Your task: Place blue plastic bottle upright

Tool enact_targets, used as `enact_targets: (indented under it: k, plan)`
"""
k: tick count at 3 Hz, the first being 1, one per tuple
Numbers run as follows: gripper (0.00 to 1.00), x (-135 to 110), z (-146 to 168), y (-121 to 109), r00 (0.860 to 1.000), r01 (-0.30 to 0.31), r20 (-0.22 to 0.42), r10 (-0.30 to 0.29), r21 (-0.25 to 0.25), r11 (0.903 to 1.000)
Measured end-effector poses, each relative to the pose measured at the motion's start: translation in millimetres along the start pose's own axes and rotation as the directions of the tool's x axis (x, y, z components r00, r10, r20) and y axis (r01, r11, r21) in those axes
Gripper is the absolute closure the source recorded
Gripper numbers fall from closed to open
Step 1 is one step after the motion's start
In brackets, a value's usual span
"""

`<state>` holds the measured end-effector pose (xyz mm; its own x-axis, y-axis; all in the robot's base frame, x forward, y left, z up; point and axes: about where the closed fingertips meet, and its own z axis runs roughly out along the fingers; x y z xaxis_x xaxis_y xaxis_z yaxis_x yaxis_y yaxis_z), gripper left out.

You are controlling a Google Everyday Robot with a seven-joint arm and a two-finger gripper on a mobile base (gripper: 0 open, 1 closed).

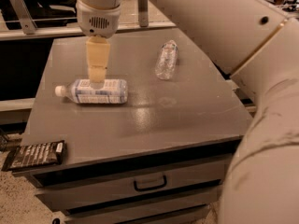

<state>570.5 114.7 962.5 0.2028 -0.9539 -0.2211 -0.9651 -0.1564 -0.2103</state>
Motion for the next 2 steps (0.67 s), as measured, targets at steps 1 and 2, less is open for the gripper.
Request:
enact_targets:
  k: [1, 2]
  plan:
    - [0.0, -16.3, 29.7, -3.2, 0.998, -0.054, -0.041, 0.053, -0.022, 0.9983]
    - [0.0, -20.3, 61.6, -2.9, 0.992, -0.103, -0.084, 0.099, -0.044, 0.9937]
